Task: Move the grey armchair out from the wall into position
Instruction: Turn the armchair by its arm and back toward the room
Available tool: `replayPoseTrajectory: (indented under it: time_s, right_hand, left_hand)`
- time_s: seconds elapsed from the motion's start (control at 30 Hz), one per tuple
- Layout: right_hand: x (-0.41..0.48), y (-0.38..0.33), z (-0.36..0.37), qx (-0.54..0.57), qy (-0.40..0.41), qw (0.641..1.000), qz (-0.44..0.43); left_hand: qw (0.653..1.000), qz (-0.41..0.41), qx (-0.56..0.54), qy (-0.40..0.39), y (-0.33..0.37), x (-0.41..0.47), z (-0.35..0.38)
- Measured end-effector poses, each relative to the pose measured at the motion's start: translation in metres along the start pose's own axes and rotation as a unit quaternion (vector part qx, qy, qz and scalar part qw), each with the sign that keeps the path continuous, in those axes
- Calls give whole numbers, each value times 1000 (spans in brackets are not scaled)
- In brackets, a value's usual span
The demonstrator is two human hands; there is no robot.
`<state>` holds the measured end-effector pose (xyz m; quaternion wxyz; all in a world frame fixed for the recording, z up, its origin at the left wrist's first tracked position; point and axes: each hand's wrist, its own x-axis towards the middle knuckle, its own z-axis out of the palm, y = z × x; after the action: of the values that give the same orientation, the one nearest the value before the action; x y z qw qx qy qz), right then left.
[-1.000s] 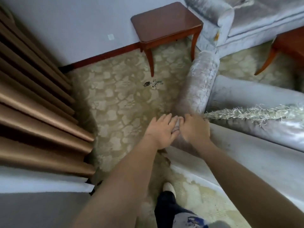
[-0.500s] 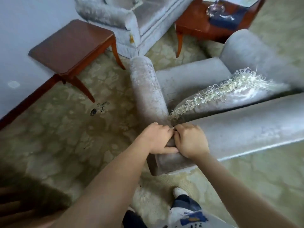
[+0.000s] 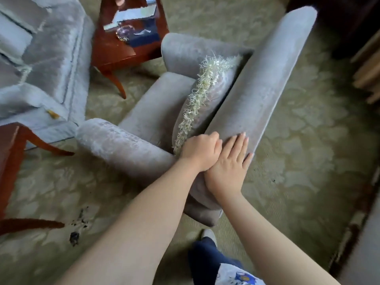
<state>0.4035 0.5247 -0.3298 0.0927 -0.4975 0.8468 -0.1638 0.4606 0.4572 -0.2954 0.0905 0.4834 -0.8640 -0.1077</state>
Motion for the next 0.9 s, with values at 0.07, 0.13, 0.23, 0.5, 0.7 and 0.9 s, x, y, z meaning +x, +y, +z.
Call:
replayPoseTrajectory:
  time_s: [0.07,0.13,0.23,0.5,0.7,0.9]
  right_hand:
    - [-1,0,1,26,3,999,34]
    - [0,2,2,55,3,997,61]
    - [-2,2,2,63,-7,993,99]
    - [-7,-8,4,81,27,964,251]
    - [-20,-40,15,24,73,895,439]
    - [-35,-68,28,19,185,825,533]
  left_hand:
    - [992,127,5,-29,15,23,-1]
    - [974,219,7,-61,27,41,1]
    - [946,307,26,-98,33,54,6]
    - [875,462,71,-124,46,63,20]
    - [837,535,53,-101,34,62,22]
    - [758,626,111,-148,19,46,33]
